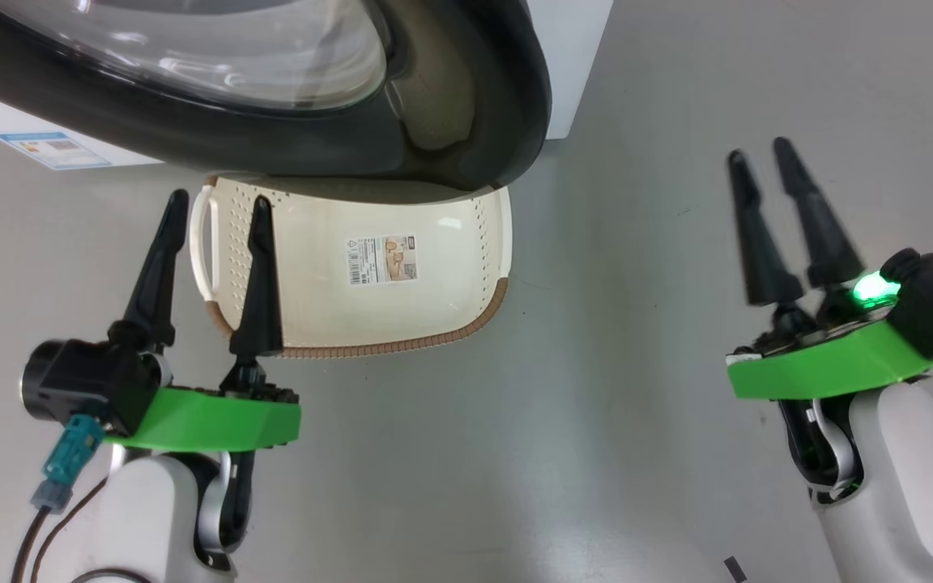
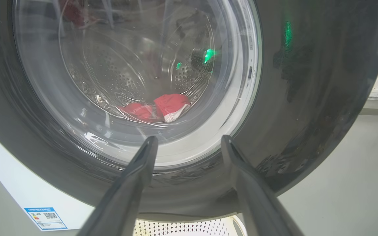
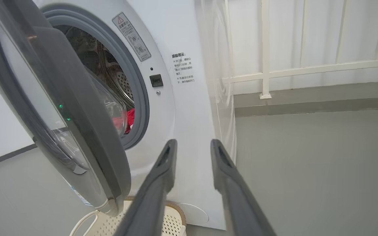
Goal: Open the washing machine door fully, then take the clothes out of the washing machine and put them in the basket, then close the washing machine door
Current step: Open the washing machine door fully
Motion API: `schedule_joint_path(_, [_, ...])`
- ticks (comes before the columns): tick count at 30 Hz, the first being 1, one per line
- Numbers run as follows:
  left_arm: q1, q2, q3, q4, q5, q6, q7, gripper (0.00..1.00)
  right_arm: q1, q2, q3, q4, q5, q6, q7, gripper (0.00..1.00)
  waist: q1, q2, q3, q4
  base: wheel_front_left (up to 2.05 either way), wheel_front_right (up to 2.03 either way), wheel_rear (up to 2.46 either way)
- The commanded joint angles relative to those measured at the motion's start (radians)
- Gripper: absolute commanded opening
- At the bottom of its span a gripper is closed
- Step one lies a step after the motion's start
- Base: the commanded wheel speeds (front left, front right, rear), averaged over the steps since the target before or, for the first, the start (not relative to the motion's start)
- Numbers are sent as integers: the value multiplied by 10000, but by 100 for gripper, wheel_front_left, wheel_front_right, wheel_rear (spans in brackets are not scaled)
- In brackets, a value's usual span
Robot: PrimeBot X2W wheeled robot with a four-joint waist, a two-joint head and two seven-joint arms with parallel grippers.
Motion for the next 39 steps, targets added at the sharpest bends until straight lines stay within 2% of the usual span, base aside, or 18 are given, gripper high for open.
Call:
schedule_joint_path(1, [113,240,314,-257,84,46,-78,100,-185,66,325,-55,429,50,-53,0,0,-1,4,9,0,0,0])
schedule_joint_path(10, [74,240,222,-287,50,65,-78,100,-1815,-237,1549,1238,3363,50,-53,0,0,-1,0,142,0,0,0])
schedule_joint_path(14, [86,240,196,-325,75,83,-78,100,-2728,-439,2404,1711,5405,50,-11,0,0,-1,58,215,0,0,0])
schedule_joint_path(18, [52,240,165,-360,43,108,-78,100,-3753,-652,2846,1764,8022,50,740,0,0,-1,168,307,0,0,0])
schedule_joint_path(19, [52,240,165,-360,43,108,-78,100,-3753,-652,2846,1764,8022,50,740,0,0,-1,168,307,0,0,0])
schedule_joint_path(26, [7,240,58,-380,-49,165,-78,100,-5227,-1026,3160,1826,11021,50,3018,0,0,-1,301,474,0,0,0])
schedule_joint_path(39, [-46,240,-155,-317,-54,257,-78,100,-6525,-890,2915,3047,14374,50,7287,0,0,-1,358,691,0,0,0])
